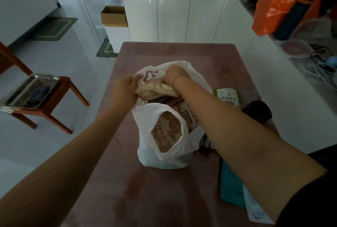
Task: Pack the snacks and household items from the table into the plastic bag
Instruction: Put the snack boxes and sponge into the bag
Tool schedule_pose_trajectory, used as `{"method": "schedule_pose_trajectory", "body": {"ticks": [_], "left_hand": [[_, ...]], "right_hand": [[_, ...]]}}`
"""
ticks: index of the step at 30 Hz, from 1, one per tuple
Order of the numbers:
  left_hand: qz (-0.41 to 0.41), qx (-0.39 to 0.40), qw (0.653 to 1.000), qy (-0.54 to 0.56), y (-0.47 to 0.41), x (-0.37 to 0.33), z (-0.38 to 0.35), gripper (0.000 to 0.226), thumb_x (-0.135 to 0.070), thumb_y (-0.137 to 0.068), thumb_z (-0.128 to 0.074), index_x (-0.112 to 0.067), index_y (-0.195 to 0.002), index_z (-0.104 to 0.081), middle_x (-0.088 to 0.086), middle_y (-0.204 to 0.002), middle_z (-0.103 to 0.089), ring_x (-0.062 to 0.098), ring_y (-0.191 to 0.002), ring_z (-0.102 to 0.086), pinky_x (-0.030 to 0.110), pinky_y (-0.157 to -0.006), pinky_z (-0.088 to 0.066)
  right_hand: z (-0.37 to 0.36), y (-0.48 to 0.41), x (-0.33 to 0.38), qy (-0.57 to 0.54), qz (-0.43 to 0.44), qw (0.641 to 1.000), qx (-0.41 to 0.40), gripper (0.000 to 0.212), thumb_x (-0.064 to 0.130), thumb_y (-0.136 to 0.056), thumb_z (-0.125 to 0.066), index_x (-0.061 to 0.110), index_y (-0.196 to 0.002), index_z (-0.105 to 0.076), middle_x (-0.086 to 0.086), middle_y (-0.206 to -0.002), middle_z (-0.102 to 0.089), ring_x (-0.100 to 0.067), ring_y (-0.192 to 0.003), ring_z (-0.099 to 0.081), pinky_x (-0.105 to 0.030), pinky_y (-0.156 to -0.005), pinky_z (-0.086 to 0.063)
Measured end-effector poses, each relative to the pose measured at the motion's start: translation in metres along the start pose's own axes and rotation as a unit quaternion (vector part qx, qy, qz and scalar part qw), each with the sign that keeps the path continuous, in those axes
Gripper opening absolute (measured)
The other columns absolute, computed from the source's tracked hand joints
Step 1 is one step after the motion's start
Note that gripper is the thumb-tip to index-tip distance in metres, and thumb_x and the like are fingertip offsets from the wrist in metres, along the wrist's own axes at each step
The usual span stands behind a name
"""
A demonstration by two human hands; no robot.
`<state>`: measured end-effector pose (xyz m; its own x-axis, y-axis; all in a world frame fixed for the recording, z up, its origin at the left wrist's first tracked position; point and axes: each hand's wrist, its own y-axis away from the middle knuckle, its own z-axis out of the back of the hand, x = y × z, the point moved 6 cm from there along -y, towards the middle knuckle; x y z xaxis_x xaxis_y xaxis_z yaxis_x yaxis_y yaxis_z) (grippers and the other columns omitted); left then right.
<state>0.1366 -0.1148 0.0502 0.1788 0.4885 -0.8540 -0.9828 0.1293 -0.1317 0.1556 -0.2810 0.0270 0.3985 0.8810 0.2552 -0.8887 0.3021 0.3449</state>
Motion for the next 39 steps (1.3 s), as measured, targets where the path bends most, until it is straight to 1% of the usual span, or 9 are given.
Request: {"method": "schedule_pose_trajectory", "body": {"ticks": [3, 6, 10, 14, 19, 22, 26, 31, 39], "left_hand": [[-0.003, 0.030, 1.000, -0.006, -0.002, -0.001, -0.003, 0.032, -0.021, -0.096, -0.046, 0.001, -0.105, -0.067, 0.014, -0.083, -0.062, 0.009, -0.059, -0.050, 0.005, -0.044, -0.035], [0.013, 0.069, 0.995, -0.070, -0.006, -0.002, -0.005, 0.033, -0.026, -0.096, -0.044, -0.009, -0.112, -0.067, 0.015, -0.089, -0.064, 0.015, -0.063, -0.051, 0.017, -0.051, -0.039], [0.009, 0.084, 0.987, -0.139, -0.010, -0.008, -0.007, 0.033, -0.027, -0.095, -0.044, -0.009, -0.111, -0.068, 0.020, -0.102, -0.067, 0.030, -0.080, -0.057, 0.029, -0.067, -0.039], [0.022, 0.074, 0.985, -0.157, -0.011, -0.008, -0.006, 0.033, -0.021, -0.095, -0.044, -0.003, -0.112, -0.066, 0.023, -0.111, -0.065, 0.033, -0.089, -0.058, 0.034, -0.074, -0.041], [0.022, 0.077, 0.986, -0.150, -0.006, -0.011, -0.009, 0.032, -0.020, -0.095, -0.045, -0.003, -0.113, -0.066, 0.023, -0.110, -0.065, 0.024, -0.080, -0.051, 0.028, -0.070, -0.035], [0.021, 0.082, 0.986, -0.143, -0.004, -0.014, -0.012, 0.032, -0.020, -0.095, -0.045, -0.003, -0.112, -0.065, 0.023, -0.107, -0.065, 0.025, -0.077, -0.051, 0.029, -0.068, -0.037], [0.015, 0.079, 0.984, -0.158, 0.001, -0.014, -0.012, 0.032, -0.020, -0.095, -0.044, -0.003, -0.112, -0.066, 0.021, -0.101, -0.065, 0.030, -0.071, -0.053, 0.029, -0.063, -0.038], [0.019, 0.069, 0.985, -0.159, 0.002, -0.011, -0.009, 0.033, -0.021, -0.095, -0.043, -0.003, -0.113, -0.065, 0.024, -0.106, -0.066, 0.028, -0.078, -0.052, 0.031, -0.070, -0.038], [0.019, 0.071, 0.985, -0.158, 0.004, -0.009, -0.009, 0.033, -0.022, -0.096, -0.042, -0.006, -0.113, -0.065, 0.022, -0.103, -0.066, 0.029, -0.080, -0.054, 0.034, -0.071, -0.040]], "right_hand": [[-0.019, 0.009, 0.003, -0.051, 0.062, 0.994, 0.069, 0.050, 0.041, -0.099, -0.032, 0.012, -0.135, -0.048, -0.011, -0.142, -0.048, -0.030, -0.127, -0.046, -0.039, -0.108, -0.035], [-0.005, 0.026, -0.028, -0.238, 0.103, 0.958, 0.123, 0.056, 0.050, -0.097, -0.030, 0.022, -0.145, -0.036, -0.009, -0.146, -0.042, -0.028, -0.130, -0.043, -0.043, -0.111, -0.033], [0.012, 0.051, -0.139, -0.473, 0.013, 0.875, -0.102, 0.046, 0.037, -0.096, -0.046, 0.012, -0.135, -0.045, -0.013, -0.107, -0.061, -0.019, -0.084, -0.061, -0.028, -0.075, -0.052], [-0.052, 0.105, -0.270, -0.386, -0.176, 0.892, -0.155, 0.049, 0.026, -0.084, -0.068, 0.004, -0.126, -0.055, -0.018, -0.124, -0.060, -0.024, -0.101, -0.059, -0.031, -0.084, -0.048], [-0.161, 0.182, -0.353, -0.248, -0.393, 0.885, 0.031, 0.113, 0.046, -0.061, -0.082, 0.007, -0.148, -0.022, -0.021, -0.151, -0.029, -0.038, -0.135, -0.036, -0.043, -0.104, -0.038], [-0.176, 0.192, -0.356, -0.136, -0.418, 0.897, 0.048, 0.112, 0.062, -0.071, -0.067, 0.009, -0.151, -0.010, -0.019, -0.156, -0.013, -0.036, -0.142, -0.019, -0.047, -0.112, -0.027], [-0.164, 0.179, -0.350, -0.183, -0.348, 0.919, 0.032, 0.066, 0.057, -0.083, -0.044, 0.010, -0.130, -0.043, -0.011, -0.150, -0.034, -0.033, -0.133, -0.037, -0.036, -0.104, -0.035], [-0.191, 0.171, -0.386, -0.143, -0.338, 0.929, 0.046, 0.111, 0.083, -0.054, -0.052, 0.023, -0.145, -0.034, -0.016, -0.148, -0.038, -0.035, -0.133, -0.039, -0.044, -0.111, -0.033], [-0.154, 0.165, -0.336, -0.286, -0.261, 0.922, -0.020, 0.032, 0.022, -0.092, -0.058, 0.000, -0.116, -0.061, -0.018, -0.123, -0.062, -0.029, -0.105, -0.059, -0.029, -0.085, -0.043]]}}
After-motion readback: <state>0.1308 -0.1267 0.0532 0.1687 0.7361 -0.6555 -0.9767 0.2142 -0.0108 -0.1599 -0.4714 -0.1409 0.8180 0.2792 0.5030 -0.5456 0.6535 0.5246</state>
